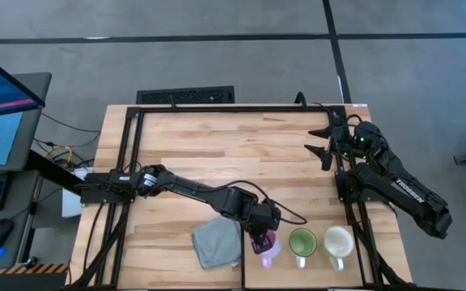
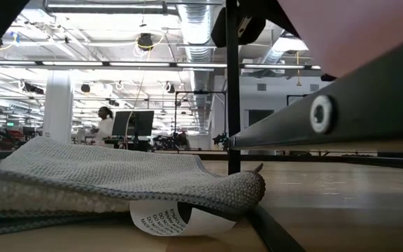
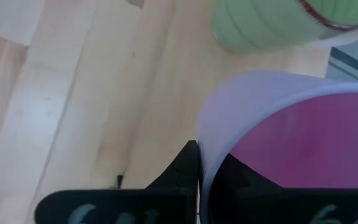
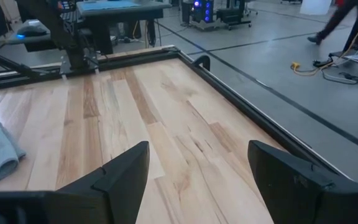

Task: Stack small to large cups/mugs on shelf
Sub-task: Put the pink mug on the shelf

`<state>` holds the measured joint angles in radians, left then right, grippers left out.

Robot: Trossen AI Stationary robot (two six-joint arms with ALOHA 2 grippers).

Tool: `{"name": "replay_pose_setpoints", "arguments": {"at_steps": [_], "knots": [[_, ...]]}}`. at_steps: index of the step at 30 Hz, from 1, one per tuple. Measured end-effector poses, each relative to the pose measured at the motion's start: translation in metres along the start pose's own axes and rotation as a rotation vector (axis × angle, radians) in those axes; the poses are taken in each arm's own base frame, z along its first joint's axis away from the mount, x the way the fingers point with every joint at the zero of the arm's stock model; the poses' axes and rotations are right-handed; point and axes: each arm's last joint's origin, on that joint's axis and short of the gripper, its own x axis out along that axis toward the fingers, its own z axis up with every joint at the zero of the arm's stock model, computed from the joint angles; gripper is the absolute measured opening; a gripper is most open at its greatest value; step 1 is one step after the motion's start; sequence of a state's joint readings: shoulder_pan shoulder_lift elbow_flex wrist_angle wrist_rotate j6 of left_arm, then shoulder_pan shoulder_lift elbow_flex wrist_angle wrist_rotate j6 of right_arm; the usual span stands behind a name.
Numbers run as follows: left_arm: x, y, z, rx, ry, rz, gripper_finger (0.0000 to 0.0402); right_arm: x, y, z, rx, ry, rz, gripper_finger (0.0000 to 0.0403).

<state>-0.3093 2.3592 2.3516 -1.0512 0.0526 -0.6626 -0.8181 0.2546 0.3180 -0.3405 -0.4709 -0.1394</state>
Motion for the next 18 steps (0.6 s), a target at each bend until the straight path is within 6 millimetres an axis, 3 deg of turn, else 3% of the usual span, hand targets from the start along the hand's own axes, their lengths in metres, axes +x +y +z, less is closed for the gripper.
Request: {"name": "replay_pose_setpoints", "arguments": {"at_steps": [12, 18], "knots": [[0.001, -0.002, -0.003, -0.001, 0.020, -0.005, 0.0000, 0.000, 0.000, 0.000, 0.001, 0.000, 0.000, 0.0297], [0.014, -0.001, -0.004, 0.005, 0.056, -0.026, 0.0000, 0.000, 0.000, 0.000, 0.001, 0.001, 0.000, 0.0297]]}}
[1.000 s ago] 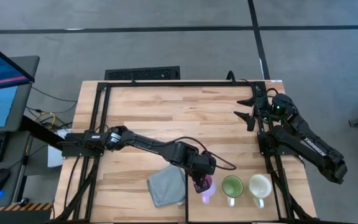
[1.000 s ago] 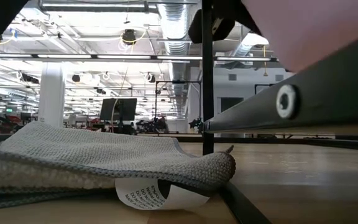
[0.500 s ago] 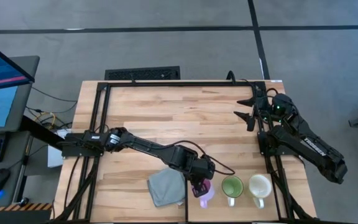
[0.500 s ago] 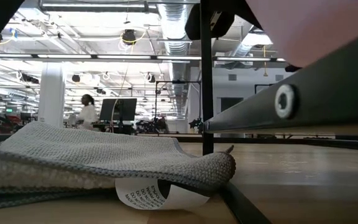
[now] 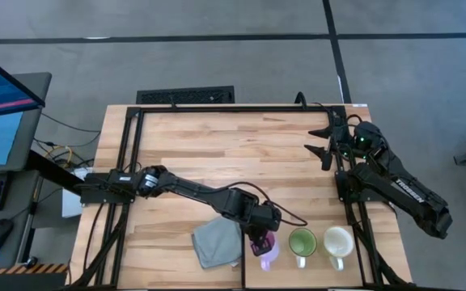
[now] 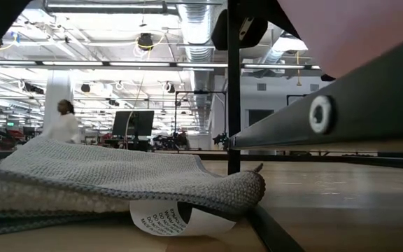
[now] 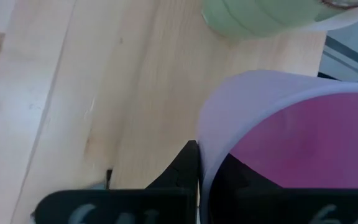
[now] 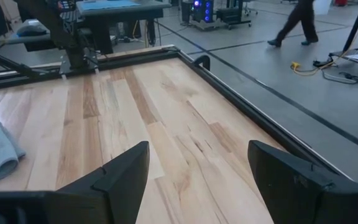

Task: Stack small to large cups/mugs on shelf
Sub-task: Put the pink mug on the shelf

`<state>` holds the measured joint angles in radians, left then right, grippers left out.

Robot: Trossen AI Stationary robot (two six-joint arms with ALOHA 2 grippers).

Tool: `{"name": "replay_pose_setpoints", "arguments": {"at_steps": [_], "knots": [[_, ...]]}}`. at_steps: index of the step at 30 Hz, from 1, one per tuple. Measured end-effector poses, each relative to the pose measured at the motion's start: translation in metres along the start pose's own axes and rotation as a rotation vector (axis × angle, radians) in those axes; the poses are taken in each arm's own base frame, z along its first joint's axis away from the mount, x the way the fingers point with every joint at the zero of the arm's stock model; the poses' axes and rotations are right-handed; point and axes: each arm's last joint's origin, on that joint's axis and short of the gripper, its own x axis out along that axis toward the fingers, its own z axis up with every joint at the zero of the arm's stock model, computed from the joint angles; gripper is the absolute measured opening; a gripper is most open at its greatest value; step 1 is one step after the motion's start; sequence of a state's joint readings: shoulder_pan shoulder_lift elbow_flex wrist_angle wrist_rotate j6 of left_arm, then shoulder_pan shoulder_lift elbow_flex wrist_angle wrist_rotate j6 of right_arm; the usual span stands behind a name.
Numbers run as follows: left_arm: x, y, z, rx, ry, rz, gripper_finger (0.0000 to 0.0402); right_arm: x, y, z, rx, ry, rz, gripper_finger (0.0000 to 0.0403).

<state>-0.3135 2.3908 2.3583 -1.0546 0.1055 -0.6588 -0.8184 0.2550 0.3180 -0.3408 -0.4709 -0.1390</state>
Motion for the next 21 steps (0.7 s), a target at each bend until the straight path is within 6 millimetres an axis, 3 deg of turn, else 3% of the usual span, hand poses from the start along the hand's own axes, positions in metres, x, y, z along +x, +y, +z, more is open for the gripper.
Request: {"name": "replay_pose_setpoints", "arguments": {"at_steps": [21], "knots": [[0.0010, 0.0004, 0.0013, -0.004, 0.017, -0.036, 0.0000, 0.0000, 0.0000, 0.0000, -0.001, 0.000, 0.000, 0.0297]]}}
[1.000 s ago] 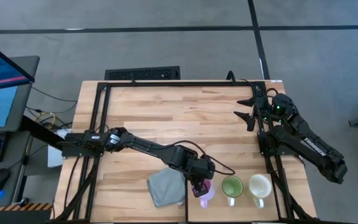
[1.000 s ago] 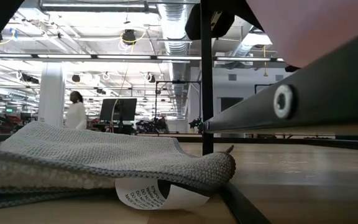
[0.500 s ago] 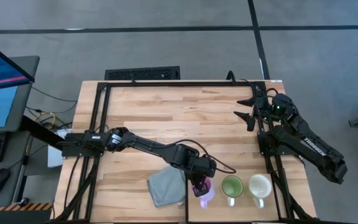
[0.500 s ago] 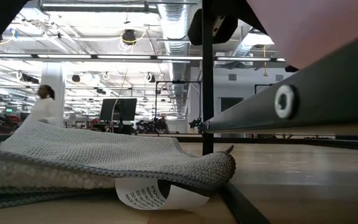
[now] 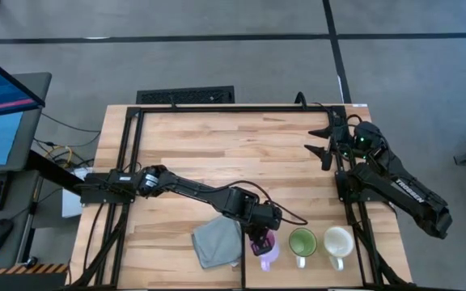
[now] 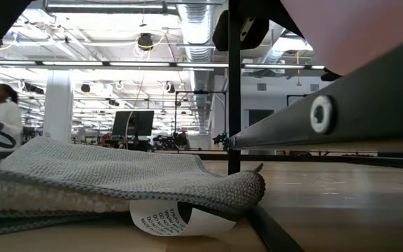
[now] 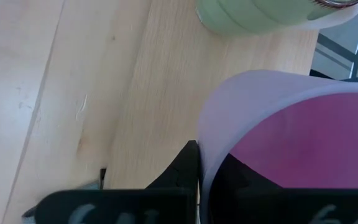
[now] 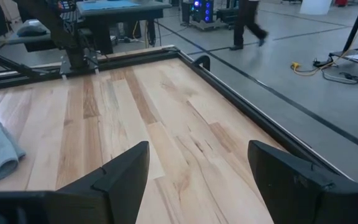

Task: Stack small to large cups/mugs on shelf
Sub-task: Put the pink mug on the shelf

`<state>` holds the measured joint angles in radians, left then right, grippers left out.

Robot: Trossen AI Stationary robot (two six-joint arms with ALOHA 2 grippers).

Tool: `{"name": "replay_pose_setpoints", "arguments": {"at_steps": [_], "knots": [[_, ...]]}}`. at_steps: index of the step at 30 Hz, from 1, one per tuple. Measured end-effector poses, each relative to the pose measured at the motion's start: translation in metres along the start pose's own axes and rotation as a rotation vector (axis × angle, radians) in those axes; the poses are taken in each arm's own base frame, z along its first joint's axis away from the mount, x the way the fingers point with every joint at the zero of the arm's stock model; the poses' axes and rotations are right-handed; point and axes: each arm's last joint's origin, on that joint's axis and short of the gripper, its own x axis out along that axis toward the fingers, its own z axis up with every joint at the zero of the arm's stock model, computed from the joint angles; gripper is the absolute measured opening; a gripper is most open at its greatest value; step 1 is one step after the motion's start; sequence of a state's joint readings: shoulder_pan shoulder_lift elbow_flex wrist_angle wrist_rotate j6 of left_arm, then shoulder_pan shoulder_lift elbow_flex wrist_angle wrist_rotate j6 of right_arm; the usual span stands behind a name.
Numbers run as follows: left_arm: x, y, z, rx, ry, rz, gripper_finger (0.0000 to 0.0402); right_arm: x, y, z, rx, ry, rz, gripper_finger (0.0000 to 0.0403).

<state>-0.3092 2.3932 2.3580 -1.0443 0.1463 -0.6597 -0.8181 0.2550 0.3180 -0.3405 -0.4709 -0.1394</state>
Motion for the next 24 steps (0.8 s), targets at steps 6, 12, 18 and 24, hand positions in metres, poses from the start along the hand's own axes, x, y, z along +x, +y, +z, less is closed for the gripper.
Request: {"name": "replay_pose_setpoints", "arguments": {"at_steps": [6, 12, 18, 24], "knots": [[-0.002, 0.000, 0.000, 0.015, -0.003, 0.000, 0.0000, 0.000, 0.000, 0.000, 0.000, 0.000, 0.000, 0.0297], [-0.007, -0.001, -0.001, 0.028, -0.015, 0.015, 0.0000, 0.000, 0.000, 0.000, 0.000, 0.000, 0.000, 0.0297], [-0.011, -0.002, -0.001, 0.038, -0.018, 0.008, 0.0000, 0.000, 0.000, 0.000, 0.000, -0.001, 0.000, 0.0297], [-0.017, -0.006, 0.001, 0.073, -0.045, -0.034, 0.0000, 0.000, 0.000, 0.000, 0.000, -0.001, 0.000, 0.0297]]}}
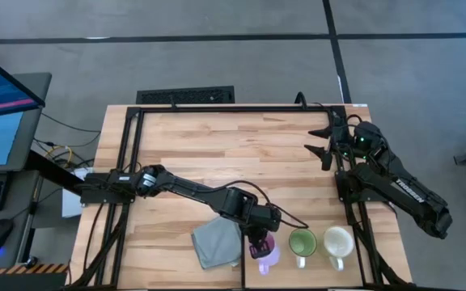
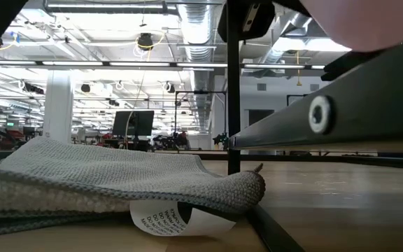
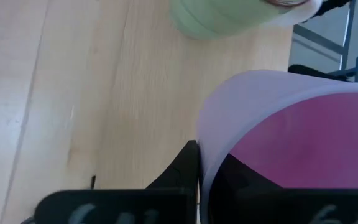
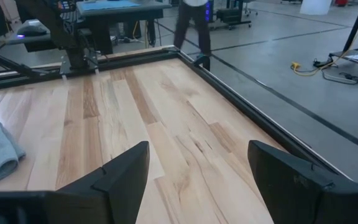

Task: Stack small to large cups/mugs on shelf
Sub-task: Put the pink mug on the shelf

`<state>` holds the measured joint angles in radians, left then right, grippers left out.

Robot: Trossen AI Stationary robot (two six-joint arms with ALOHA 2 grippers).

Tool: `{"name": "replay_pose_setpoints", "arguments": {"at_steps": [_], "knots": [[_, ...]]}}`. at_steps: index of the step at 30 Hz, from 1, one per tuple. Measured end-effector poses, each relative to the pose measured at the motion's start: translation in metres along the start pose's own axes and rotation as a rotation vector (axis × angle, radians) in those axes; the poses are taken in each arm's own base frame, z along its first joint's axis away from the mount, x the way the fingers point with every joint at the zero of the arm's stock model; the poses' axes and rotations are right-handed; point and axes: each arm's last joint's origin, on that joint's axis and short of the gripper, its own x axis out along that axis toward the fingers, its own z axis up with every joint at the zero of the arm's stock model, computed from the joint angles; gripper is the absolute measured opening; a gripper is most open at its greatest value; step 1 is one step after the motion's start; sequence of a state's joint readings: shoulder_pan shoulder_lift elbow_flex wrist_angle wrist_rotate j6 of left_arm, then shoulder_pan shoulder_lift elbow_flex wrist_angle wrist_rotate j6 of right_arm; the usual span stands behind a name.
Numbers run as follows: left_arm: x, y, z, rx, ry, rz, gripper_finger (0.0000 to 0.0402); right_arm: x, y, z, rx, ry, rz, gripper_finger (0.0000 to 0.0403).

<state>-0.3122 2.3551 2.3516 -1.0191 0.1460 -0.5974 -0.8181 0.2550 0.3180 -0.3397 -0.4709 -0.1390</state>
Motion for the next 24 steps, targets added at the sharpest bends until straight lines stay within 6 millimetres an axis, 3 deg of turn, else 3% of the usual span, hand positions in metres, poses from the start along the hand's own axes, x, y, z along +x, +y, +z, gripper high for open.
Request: {"name": "replay_pose_setpoints", "arguments": {"at_steps": [12, 18, 24], "knots": [[-0.009, 0.004, 0.008, 0.024, -0.038, -0.020, 0.0000, 0.000, 0.000, 0.000, 0.000, 0.000, 0.000, 0.0297], [-0.038, 0.000, 0.014, 0.045, -0.117, -0.040, 0.0000, 0.000, 0.000, 0.000, 0.000, 0.000, 0.000, 0.0297], [-0.063, 0.011, 0.016, 0.032, -0.162, 0.076, 0.0000, 0.000, 0.000, 0.000, 0.000, -0.001, 0.001, 0.0297]]}}
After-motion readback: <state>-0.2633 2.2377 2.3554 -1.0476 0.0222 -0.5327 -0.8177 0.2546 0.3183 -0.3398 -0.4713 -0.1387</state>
